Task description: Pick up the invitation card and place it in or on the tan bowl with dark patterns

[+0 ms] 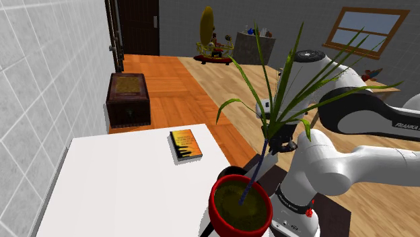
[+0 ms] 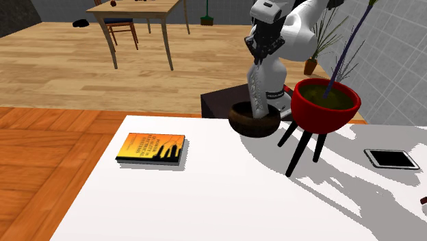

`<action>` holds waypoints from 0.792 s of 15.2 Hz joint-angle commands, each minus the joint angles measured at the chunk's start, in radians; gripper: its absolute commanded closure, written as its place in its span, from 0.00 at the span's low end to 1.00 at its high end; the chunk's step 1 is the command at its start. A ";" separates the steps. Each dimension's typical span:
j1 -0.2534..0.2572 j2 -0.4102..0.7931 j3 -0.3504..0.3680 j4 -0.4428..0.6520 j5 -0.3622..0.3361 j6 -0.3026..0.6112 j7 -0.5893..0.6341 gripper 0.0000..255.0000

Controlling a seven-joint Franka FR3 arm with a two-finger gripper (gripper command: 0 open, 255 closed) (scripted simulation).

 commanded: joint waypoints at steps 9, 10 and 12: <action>0.002 0.003 0.001 -0.011 0.003 0.009 0.002 0.00; 0.002 0.003 0.001 -0.011 0.003 0.008 0.002 0.00; 0.002 0.003 0.001 -0.011 0.003 0.008 0.002 0.00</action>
